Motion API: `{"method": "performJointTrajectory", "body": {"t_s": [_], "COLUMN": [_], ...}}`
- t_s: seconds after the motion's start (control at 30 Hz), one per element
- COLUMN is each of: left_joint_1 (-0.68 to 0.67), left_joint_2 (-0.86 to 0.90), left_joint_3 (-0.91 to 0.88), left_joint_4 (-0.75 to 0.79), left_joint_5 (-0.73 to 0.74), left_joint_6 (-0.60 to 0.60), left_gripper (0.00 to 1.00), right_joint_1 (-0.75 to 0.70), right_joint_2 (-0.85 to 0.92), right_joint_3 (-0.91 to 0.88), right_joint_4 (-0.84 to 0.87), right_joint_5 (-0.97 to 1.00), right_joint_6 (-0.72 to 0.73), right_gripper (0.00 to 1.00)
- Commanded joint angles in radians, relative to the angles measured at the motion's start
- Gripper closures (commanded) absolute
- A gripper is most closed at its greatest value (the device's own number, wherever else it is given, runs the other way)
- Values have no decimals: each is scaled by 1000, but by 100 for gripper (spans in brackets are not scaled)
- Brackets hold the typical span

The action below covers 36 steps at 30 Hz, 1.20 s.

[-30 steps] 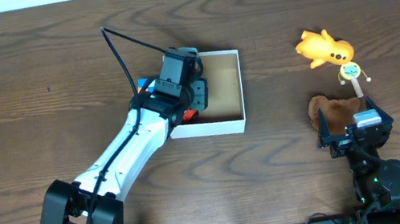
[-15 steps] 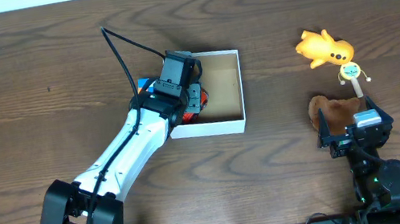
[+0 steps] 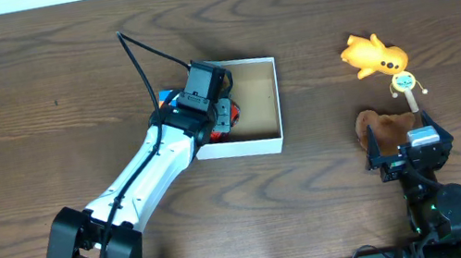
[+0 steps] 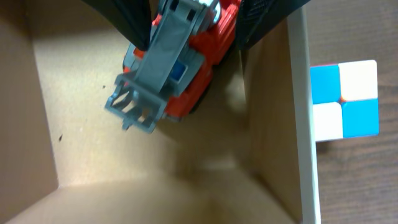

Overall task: Pack container
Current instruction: 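Lower the truck into the white box with the left gripper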

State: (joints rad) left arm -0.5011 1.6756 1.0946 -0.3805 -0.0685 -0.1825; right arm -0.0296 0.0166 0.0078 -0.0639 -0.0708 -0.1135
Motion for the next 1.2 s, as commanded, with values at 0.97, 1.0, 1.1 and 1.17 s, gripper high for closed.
{"method": "performJointTrajectory", "body": {"t_s": [0.97, 1.0, 1.1, 1.17], "left_joint_1": [3, 3, 3, 3], "left_joint_2": [-10, -10, -12, -18], "left_joint_3": [22, 22, 23, 23], "left_joint_4": [-125, -129, -135, -134], "left_joint_5": [-22, -22, -22, -22], "left_joint_6": [5, 5, 6, 6], "left_gripper": [76, 76, 76, 76], "right_joint_1": [5, 5, 5, 5], "right_joint_2": [-5, -5, -5, -5], "right_joint_3": [-2, -2, -2, -2], "right_joint_4": [-4, -4, -4, -4], "right_joint_5": [3, 3, 3, 3], "right_joint_6": [-7, -7, -7, -7], "right_gripper": [1, 1, 1, 1]}}
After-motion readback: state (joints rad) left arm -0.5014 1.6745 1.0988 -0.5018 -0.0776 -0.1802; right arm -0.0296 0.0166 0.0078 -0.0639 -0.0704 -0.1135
